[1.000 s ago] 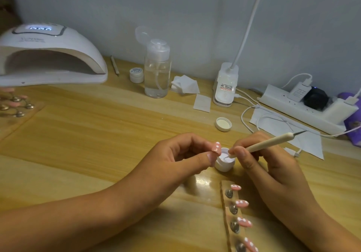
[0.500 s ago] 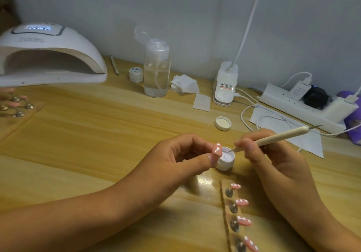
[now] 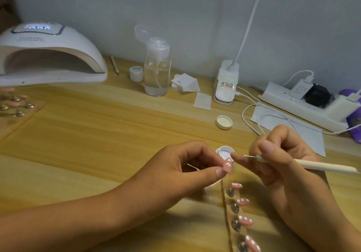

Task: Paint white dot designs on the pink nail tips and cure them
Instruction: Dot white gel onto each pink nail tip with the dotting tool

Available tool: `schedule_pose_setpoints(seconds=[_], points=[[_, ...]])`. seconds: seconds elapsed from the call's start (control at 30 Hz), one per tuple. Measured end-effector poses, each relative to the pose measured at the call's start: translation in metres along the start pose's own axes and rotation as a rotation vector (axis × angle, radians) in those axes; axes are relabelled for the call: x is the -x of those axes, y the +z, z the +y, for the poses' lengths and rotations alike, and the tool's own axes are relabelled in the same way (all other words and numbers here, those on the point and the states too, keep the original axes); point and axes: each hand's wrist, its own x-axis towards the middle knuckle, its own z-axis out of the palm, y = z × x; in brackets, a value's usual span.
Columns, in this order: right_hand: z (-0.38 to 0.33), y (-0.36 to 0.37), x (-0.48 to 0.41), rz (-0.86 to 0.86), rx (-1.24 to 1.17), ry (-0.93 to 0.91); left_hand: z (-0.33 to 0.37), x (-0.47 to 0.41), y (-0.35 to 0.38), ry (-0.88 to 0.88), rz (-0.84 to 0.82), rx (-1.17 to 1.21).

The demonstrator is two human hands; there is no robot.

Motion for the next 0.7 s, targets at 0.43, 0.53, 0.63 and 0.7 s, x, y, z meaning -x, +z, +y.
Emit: schedule_pose_setpoints(seconds=[0.43,0.53,0.63,0.7], points=[[-0.008,0.013,0.002,-0.015,0.016,0.062,0.000,0.000,0.000,0.001,-0.017,-0.030],[-0.008,0.015,0.002,-0.006,0.046,0.057,-0.002,0.000,0.000,0.006,-0.019,-0.032],[-0.010,0.017,0.001,-0.035,0.043,0.064,-0.004,0.000,0.000,0.005,-0.019,-0.034],[-0.012,0.019,0.001,-0.026,0.046,0.068,-0.004,0.000,-0.001,0.003,-0.023,-0.033]])
